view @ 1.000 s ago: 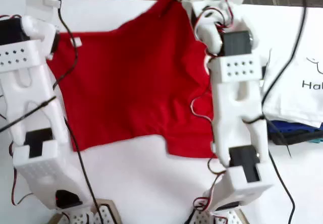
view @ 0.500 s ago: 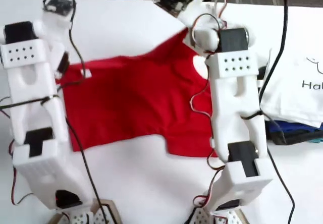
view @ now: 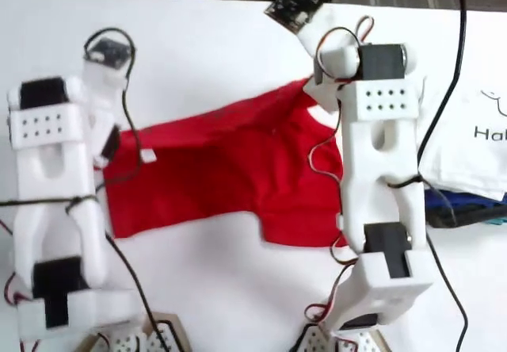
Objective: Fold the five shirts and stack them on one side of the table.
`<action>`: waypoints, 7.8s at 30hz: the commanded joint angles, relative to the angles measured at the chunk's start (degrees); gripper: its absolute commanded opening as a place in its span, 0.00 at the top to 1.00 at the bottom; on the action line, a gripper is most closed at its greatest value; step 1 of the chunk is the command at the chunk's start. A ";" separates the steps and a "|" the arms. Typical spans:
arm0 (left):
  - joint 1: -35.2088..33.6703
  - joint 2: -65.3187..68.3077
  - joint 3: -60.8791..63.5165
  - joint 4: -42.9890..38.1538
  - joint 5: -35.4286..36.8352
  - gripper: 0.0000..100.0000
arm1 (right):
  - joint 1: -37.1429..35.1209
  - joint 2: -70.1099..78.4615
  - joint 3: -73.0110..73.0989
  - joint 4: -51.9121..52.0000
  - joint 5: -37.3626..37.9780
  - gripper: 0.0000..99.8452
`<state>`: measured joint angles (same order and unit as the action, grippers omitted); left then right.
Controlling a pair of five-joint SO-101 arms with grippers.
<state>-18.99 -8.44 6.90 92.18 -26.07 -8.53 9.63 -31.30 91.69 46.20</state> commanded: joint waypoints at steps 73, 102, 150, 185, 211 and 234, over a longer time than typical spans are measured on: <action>0.09 -9.67 37.32 -17.49 -0.35 0.98 | 5.58 -51.74 79.82 -28.09 2.11 0.98; 0.26 -9.32 39.60 -17.41 -0.18 0.97 | 16.31 -50.68 94.33 -37.58 8.97 0.84; 0.35 -1.67 5.23 -9.14 5.63 0.81 | 0.31 -21.67 57.58 -43.30 -13.36 0.81; -6.24 50.64 -41.45 1.23 11.08 0.81 | 3.38 26.95 12.92 -25.63 -17.32 0.89; -7.03 64.00 -58.42 0.00 14.77 0.81 | 0.04 26.95 7.03 -26.24 -17.32 0.89; -7.74 51.69 -64.66 9.58 12.75 0.81 | -1.19 18.33 1.76 -17.98 -17.32 0.89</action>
<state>-28.31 53.10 -56.13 98.33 -12.88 -7.47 36.97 -26.73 69.54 28.70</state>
